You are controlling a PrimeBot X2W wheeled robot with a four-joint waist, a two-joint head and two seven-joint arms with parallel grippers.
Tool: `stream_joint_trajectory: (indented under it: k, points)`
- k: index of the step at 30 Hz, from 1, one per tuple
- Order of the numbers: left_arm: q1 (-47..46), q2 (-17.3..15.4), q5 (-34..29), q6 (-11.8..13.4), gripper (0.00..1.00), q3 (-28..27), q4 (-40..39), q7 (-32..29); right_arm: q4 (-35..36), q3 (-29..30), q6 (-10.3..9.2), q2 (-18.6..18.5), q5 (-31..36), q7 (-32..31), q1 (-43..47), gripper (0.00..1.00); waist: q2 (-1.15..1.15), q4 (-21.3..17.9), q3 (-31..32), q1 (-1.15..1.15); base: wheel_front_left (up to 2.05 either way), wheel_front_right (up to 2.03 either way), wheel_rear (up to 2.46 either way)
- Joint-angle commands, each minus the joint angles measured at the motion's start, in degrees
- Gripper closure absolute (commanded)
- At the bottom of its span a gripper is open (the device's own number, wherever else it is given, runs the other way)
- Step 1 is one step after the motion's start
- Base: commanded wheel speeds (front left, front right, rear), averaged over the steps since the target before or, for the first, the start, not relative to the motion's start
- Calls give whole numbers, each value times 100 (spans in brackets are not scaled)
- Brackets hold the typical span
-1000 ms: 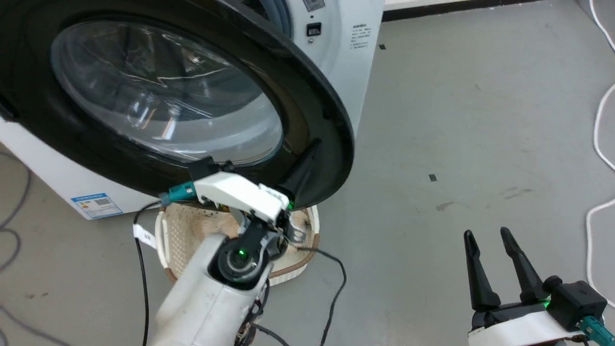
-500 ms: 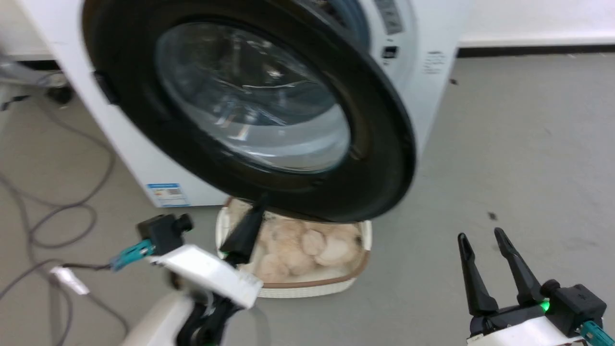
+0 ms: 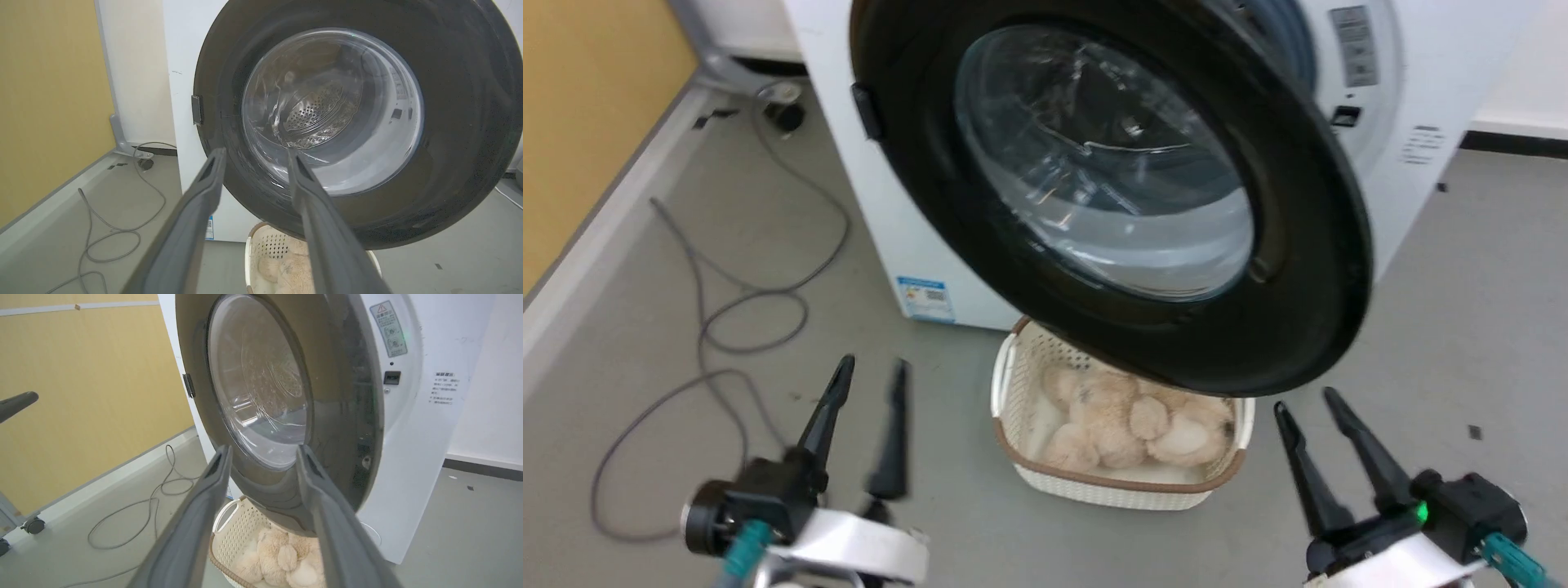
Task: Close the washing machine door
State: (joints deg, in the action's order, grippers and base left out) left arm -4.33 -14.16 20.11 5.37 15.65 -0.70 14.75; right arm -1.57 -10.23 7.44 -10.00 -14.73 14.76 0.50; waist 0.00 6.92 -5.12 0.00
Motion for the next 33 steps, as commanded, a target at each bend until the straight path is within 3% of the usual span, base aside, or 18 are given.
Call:
stream_joint_trajectory:
  k: [1, 11, 17, 21, 33]
  points:
    - [149, 137, -251, -26, 0, -21, -40, 24, -68, -152, 5, -158, -85, 24, -208, 100, 0, 190, -114, 0, 0, 0, 0]
    - [203, 649, -726, -466, 0, -86, 191, 24, -593, -495, 5, -1004, -502, -403, -1373, 100, 0, 534, -533, 0, 0, 0, 0]
    - [0, 876, -885, -722, 0, -125, 270, 24, -1184, -343, 5, -1464, -1074, -743, -2287, 100, 0, 739, -848, 0, 0, 0, 0]
    - [-95, 968, -970, -846, 0, -115, 314, 25, -1574, -41, 5, -1641, -1223, -847, -2847, 100, 0, 870, -1041, 0, 0, 0, 0]
    - [-277, 1118, -912, -905, 0, -224, 209, 25, -2899, 846, 5, -1817, -1213, -1215, -4314, 100, 0, 1127, -1490, 0, 0, 0, 0]
